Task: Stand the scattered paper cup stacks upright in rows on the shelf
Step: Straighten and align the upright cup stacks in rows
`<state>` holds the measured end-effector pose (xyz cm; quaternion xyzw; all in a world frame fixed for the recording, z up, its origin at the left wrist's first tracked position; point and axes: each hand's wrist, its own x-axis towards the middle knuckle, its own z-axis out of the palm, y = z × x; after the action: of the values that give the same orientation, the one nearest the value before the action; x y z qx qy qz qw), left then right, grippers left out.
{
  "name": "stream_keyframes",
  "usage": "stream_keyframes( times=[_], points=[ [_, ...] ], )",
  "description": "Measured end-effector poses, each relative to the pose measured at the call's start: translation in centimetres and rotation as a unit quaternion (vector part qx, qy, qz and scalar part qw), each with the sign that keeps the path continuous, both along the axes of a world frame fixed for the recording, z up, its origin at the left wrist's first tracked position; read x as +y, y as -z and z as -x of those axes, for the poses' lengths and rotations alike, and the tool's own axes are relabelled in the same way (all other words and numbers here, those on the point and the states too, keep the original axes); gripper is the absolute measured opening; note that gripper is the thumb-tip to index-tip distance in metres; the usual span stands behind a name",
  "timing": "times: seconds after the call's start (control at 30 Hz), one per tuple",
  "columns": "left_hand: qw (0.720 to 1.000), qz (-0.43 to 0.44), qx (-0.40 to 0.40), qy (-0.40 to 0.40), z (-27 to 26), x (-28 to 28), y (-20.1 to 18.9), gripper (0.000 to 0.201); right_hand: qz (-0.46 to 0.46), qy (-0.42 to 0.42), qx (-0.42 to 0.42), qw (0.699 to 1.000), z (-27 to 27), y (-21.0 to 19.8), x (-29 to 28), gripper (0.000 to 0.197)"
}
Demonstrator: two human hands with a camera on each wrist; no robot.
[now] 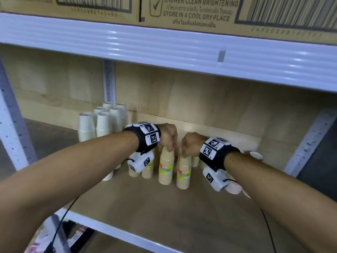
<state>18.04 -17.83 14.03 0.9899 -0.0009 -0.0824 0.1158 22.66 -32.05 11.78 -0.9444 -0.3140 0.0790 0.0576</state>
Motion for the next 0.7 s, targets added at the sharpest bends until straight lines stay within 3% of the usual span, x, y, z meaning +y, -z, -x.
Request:
stream_keyframes(
  times=[0.4, 0.6, 0.7],
  points=[
    [0.996, 0.022, -0.061, 0.058, -5.0, -6.1, 0.3, 0.033, -0.012, 0.104, -0.009, 0.994, -3.5, 0.3, -7.0, 0.02],
    [0.994, 0.035, -0.068, 0.075, -7.3, -7.6, 0.7, 0.032, -0.024, 0.103, -0.031, 0.994, -5.3, 0.8, -8.3, 0.008],
    [0.994, 0.028, -0.07, 0.076, -8.3, -8.0, 1.2, 0.029, -0.042, 0.105, -0.033, 0.993, -6.5, 1.2, -8.6, 0.014]
  ],
)
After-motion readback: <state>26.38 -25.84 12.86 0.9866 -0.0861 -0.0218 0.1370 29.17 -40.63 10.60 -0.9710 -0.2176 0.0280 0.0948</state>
